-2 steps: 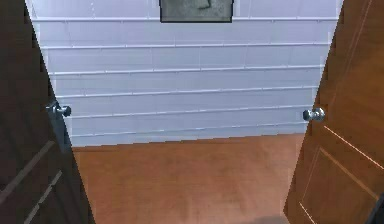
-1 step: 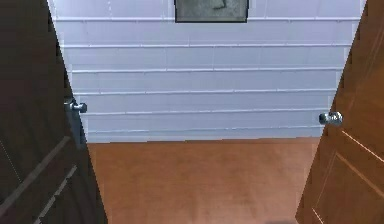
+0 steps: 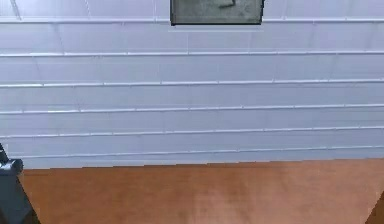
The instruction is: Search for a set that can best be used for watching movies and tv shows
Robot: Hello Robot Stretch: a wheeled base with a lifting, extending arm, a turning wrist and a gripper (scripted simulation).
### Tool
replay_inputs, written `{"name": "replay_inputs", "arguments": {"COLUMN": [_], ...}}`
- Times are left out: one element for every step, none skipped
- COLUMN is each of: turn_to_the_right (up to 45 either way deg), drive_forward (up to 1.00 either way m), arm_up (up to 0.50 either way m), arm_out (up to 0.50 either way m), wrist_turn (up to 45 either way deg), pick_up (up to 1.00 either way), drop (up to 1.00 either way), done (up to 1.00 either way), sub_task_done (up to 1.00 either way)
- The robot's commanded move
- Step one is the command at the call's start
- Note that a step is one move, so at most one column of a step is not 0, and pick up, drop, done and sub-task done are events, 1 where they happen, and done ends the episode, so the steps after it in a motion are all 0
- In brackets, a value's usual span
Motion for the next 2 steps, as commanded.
{"name": "replay_inputs", "arguments": {"turn_to_the_right": [18.0,0.0], "drive_forward": [0.00,0.80], "arm_up": [0.00,0.00], "arm_out": [0.00,0.00], "wrist_turn": [0.0,0.0], "pick_up": [0.00,0.00], "drop": [0.00,0.00], "done": [0.00,0.00], "sub_task_done": [0.00,0.00]}}
